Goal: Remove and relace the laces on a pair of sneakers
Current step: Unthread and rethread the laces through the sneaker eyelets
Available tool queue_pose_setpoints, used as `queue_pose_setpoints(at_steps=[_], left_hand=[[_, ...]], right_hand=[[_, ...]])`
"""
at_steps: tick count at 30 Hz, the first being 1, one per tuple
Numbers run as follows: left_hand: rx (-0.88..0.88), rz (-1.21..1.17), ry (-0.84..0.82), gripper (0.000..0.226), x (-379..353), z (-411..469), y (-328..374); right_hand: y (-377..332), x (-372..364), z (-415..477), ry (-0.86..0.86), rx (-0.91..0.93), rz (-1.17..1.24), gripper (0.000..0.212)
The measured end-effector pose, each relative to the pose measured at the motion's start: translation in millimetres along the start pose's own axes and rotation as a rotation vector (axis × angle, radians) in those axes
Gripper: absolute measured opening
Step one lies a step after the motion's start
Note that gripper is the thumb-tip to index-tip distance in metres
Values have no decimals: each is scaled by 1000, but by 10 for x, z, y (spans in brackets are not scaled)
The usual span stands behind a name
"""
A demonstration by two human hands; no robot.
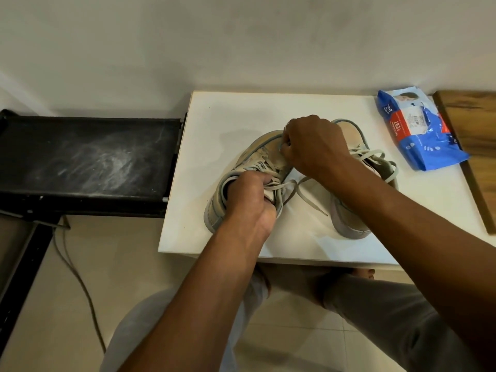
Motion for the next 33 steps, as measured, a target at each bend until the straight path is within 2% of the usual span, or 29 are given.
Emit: queue_pose_setpoints(at_steps=[3, 5, 10, 11, 15, 17, 20, 21, 26, 28, 31, 33], left_hand=[[5, -7, -5, 27, -20, -21, 3], [-2, -11, 1, 30, -26, -23, 4], [-11, 7, 1, 25, -15, -12, 7], [-11, 2, -3, 25, -14, -9, 5], [4, 13, -10, 26, -26, -22, 0], [3, 15, -2, 26, -21, -10, -7], [1, 6, 4, 26, -7, 6, -3], [0, 2, 9, 26, -5, 3, 2], [-11, 4, 11, 33, -22, -17, 10], [-19, 21, 23, 32, -7, 2, 3], [-21, 31, 42, 25, 5, -4, 8], [-18, 26, 33, 26, -1, -11, 12]], right_hand=[[-84, -55, -35, -220, 44, 158, 10], [-54, -53, -25, -269, 12, 217, 7], [60, 7, 26, 19, -45, 41, 16], [35, 1, 23, 9, -25, 38, 16], [-79, -59, -24, -227, 51, 182, 11], [-29, -37, -6, -192, 19, 175, 11], [60, 9, 35, 11, -32, 69, 15], [49, 4, 32, 25, -29, 61, 15], [-90, -63, -26, -210, 40, 200, 11], [-16, -34, 7, -148, -2, 172, 12], [61, 7, 35, 36, -46, 34, 15], [6, -12, 15, 7, -10, 55, 15]])
Point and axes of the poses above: each hand's wrist, its own z-axis towards the middle knuckle, its own x-axis out of the back of the hand, y = z × x, the point moved 6 cm from there along z, towards the middle knuckle, and after that the axes turned 9 degrees about -x, right-handed, at the moved point
